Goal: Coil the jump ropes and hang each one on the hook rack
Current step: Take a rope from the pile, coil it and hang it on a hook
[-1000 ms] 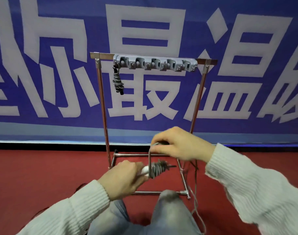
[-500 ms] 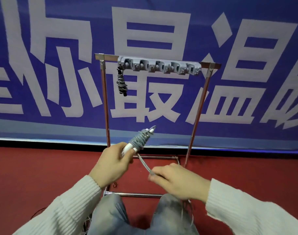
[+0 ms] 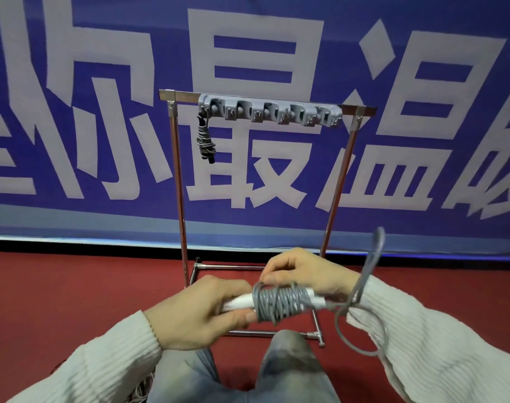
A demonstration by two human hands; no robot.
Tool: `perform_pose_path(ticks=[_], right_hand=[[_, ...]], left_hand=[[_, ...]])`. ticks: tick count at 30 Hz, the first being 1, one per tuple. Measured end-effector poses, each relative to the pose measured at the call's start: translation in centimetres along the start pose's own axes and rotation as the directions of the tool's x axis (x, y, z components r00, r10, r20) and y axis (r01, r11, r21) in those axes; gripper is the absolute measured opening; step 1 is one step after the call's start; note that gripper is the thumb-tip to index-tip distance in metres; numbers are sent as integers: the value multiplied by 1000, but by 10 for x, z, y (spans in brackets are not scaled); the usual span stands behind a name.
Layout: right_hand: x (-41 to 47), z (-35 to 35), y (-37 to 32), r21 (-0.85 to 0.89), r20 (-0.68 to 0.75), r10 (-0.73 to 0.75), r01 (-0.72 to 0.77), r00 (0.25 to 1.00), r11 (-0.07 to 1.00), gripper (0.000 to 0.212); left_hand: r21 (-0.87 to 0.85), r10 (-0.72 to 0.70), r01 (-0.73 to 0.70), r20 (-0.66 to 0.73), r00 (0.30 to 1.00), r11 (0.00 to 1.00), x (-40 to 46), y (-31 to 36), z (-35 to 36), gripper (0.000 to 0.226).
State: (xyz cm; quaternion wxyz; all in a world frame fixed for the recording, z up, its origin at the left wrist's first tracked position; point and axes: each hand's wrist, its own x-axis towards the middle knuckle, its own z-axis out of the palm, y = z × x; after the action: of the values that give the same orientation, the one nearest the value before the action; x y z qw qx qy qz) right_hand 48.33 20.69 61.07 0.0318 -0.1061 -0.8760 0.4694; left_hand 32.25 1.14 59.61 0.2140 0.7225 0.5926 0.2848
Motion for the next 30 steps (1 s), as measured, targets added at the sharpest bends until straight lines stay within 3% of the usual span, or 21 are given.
perform_pose_path(ticks=[2, 4, 6, 8, 12, 14, 16, 19, 21, 22, 25, 27, 30], right_hand=[[-1, -1, -6, -16, -2, -48, 48, 999, 999, 6], [3, -1, -14, -57, 36, -79, 81, 996, 995, 7], [8, 5, -15, -75, 86, -79, 85, 993, 994, 8], [10, 15, -8, 23, 118, -56, 53, 991, 998, 7], [2, 24, 17, 153, 1, -24, 23, 1000, 988, 27], [-3, 27, 22, 157, -42, -10, 16, 999, 987, 30], [-9, 27, 19, 103, -31, -46, 49, 998, 993, 14], [-12, 19, 11, 73, 31, -82, 80, 996, 994, 15], [-9, 12, 5, -53, 20, -119, 120, 993, 991, 12], [-6, 12, 3, -211, -12, -176, 169, 984, 963, 12], [5, 14, 3, -693, -7, -371, 263, 929, 671, 25], [10, 15, 3, -746, 16, -391, 272, 920, 608, 35], [20, 20, 6, -693, -19, -328, 224, 944, 686, 48]], left_hand=[[215, -64, 29, 158, 985, 976, 1, -2, 4, 24], [287, -114, 41, 243, 963, 957, 3, 0, 9, 27], [192, -79, 18, 313, 946, 981, 4, 8, 12, 26], [15, -26, 22, 333, 943, 1000, 0, 16, 8, 23], [-359, -37, 94, 164, 986, 929, -12, 10, -7, 12], [-387, -60, 111, 141, 988, 916, -14, 2, -7, 17], [-401, -56, 139, 212, 976, 905, -12, -1, -3, 20], [-380, -57, 195, 345, 937, 904, -7, 2, 2, 15], [-269, -113, 234, 397, 911, 934, -3, 2, 5, 23], [-201, -141, 240, 410, 901, 950, -1, 2, 6, 25], [-67, -182, 232, 425, 886, 970, 7, -1, 6, 18], [-86, -181, 240, 432, 884, 967, 12, -3, 5, 24], [-330, -114, 244, 367, 923, 912, 13, -6, 5, 31]])
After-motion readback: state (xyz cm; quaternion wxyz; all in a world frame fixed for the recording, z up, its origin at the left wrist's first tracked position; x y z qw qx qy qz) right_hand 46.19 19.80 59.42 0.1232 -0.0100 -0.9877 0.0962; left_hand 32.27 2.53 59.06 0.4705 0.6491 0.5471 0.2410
